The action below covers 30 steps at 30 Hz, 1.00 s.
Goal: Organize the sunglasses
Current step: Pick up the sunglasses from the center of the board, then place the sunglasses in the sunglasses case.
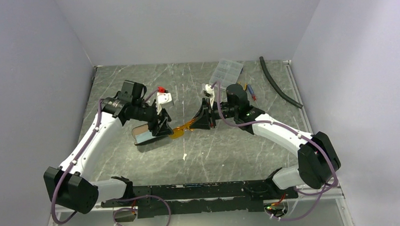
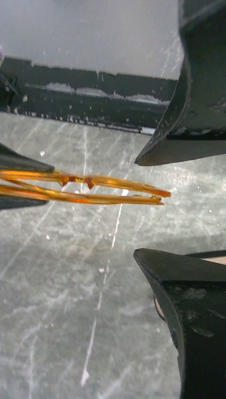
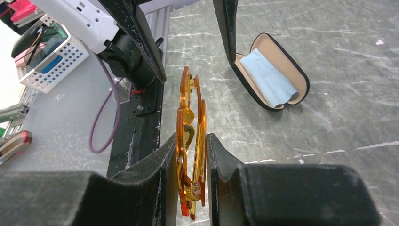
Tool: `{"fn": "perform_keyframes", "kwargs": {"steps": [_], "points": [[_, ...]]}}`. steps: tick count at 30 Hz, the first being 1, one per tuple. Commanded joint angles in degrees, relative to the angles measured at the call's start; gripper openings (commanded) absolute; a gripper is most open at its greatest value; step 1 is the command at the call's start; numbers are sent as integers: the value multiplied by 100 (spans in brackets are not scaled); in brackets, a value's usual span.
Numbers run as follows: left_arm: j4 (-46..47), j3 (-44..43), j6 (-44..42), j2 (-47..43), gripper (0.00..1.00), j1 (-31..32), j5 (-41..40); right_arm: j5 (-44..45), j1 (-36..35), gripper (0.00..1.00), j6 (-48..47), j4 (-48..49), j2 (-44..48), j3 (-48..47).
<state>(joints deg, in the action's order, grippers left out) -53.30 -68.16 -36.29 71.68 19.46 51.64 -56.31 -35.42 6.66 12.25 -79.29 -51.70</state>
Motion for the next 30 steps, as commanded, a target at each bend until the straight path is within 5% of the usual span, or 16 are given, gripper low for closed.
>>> {"fn": "perform_keyframes", "kwargs": {"steps": [1,10,16,26,30], "points": [[392,-35,374,-286,74,-20,-1058,262,55,13,27,-22,-10,-122],[433,79,-419,594,79,-1205,-2509,672,178,11,186,-340,-227,-242],[228,51,-1174,1468,75,-2145,-2379,814,193,11,108,-473,-244,-218],[435,151,-1594,2332,73,-2520,-2369,771,194,11,40,-506,-267,-211],[296,33,-1656,2651,63,-2607,-2222,801,193,11,5,-530,-246,-188]]}}
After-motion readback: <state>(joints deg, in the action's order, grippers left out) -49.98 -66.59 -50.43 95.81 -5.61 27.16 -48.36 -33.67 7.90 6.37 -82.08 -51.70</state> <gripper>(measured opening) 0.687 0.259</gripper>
